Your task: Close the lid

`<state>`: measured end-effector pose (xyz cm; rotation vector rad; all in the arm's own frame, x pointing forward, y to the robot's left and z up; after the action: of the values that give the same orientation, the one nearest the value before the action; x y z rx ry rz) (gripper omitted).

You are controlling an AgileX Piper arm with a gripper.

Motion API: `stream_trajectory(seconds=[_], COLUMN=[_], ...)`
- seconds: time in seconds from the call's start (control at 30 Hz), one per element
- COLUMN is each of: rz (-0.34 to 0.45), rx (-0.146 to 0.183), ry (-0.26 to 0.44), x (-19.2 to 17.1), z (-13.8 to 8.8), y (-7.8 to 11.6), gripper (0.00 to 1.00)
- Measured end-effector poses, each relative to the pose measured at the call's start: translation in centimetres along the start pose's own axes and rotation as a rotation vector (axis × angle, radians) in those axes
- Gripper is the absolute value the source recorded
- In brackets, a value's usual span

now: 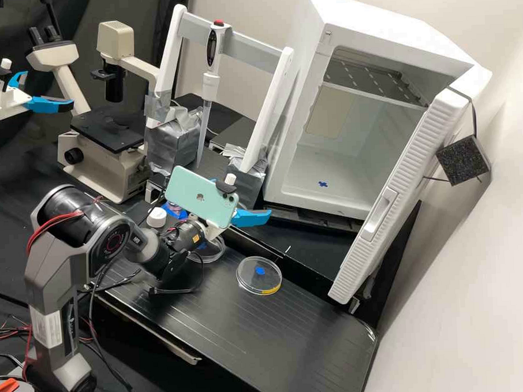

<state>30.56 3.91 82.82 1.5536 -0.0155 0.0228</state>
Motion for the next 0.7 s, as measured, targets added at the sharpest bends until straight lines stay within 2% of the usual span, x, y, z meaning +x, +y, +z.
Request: stream_trajectory(seconds=[0.33, 0.47, 0.7], rz=[0.004, 0.016, 0.155], rx=[0.000, -0.010, 0.007], ry=[0.002, -0.013, 0.009], x=[-0.2, -1.4, -5.2], z=[0.1, 0.8, 2.3], y=[0.0, 0.7, 3.7], gripper=[1.00, 1.00, 1.00])
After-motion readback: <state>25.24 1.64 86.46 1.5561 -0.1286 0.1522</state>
